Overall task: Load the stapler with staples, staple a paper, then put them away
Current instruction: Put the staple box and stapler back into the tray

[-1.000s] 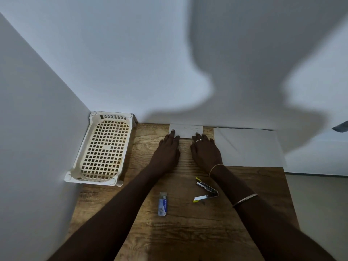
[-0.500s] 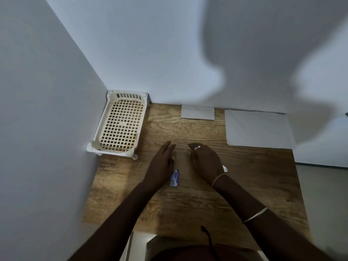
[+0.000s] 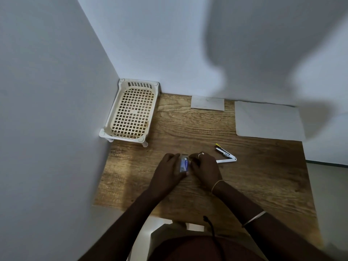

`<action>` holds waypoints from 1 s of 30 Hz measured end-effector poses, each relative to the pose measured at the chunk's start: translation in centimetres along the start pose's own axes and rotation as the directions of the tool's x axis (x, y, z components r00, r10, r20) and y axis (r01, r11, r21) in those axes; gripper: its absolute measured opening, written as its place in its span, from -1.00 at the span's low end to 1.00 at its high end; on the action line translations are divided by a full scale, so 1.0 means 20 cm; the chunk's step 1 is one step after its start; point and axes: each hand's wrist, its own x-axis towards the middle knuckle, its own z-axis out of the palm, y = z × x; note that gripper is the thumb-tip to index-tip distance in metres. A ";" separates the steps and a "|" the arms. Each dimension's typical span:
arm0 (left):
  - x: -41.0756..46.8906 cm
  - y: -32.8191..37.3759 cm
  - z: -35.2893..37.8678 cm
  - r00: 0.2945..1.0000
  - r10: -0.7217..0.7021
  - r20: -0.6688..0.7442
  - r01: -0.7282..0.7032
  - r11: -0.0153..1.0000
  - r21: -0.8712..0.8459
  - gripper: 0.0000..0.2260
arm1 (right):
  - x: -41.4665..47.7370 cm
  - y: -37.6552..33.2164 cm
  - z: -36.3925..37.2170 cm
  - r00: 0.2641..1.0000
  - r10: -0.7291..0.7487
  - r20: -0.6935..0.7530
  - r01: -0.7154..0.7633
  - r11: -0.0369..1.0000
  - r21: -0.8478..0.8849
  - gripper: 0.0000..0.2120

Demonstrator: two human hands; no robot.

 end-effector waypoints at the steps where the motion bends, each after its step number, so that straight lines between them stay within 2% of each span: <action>1: 0.00 -0.01 0.00 1.000 0.013 0.012 -0.014 1.000 0.010 -0.26 | 0.00 -0.01 0.01 1.000 0.002 -0.006 -0.002 1.000 0.004 -0.84; 8: 0.03 -0.02 -0.01 0.994 0.103 0.026 -0.104 0.993 0.057 -0.37 | 0.02 -0.03 0.02 1.000 -0.011 0.011 0.011 1.000 -0.010 -0.85; 17: 0.06 -0.03 -0.03 0.991 0.131 0.032 -0.132 0.990 0.057 -0.44 | 0.04 -0.03 -0.01 0.996 -0.035 0.084 0.040 0.997 -0.064 -0.82; 23: 0.06 -0.04 -0.02 0.993 0.114 0.024 -0.116 0.991 0.069 -0.40 | 0.10 -0.04 -0.02 0.997 0.004 0.074 0.001 0.998 -0.062 -0.73; 30: 0.05 -0.04 0.00 0.998 0.064 0.003 -0.064 0.998 0.001 -0.31 | 0.15 -0.08 -0.01 0.986 0.085 0.145 -0.080 0.996 -0.044 -0.84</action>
